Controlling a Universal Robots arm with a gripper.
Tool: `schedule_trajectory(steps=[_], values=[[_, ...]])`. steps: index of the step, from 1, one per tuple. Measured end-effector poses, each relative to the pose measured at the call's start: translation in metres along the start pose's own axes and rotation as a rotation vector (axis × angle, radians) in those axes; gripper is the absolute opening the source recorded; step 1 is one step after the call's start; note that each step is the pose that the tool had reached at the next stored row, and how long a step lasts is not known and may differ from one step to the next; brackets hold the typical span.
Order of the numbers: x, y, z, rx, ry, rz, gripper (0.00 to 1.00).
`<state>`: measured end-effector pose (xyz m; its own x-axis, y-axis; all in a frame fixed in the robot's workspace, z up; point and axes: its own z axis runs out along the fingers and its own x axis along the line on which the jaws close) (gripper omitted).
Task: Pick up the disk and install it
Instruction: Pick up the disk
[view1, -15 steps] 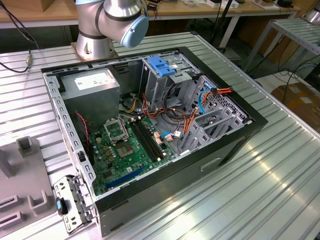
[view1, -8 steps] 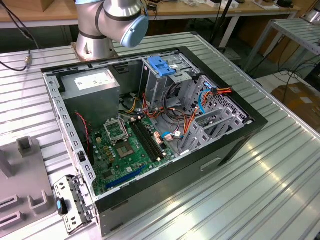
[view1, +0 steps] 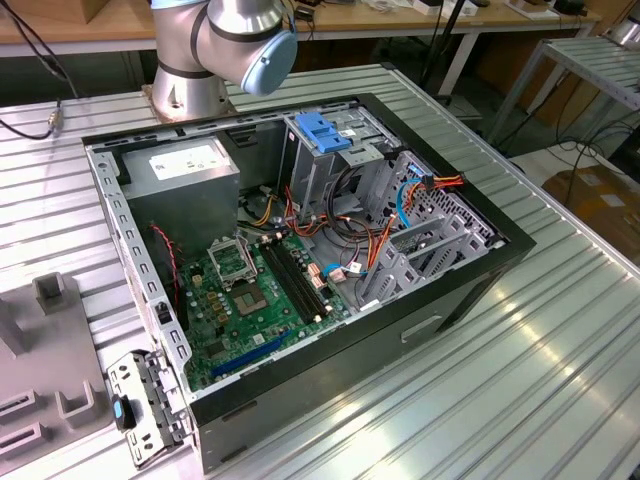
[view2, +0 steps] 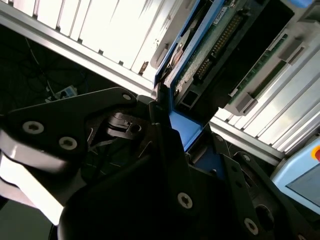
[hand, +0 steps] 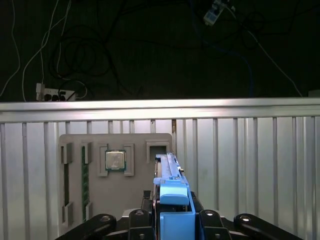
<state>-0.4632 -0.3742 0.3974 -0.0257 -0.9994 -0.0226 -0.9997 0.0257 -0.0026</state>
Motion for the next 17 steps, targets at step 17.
schedule_trajectory(steps=[17], values=[[-0.0005, -0.0002, -0.0197, -0.0002, 0.0001, 0.0, 0.37]])
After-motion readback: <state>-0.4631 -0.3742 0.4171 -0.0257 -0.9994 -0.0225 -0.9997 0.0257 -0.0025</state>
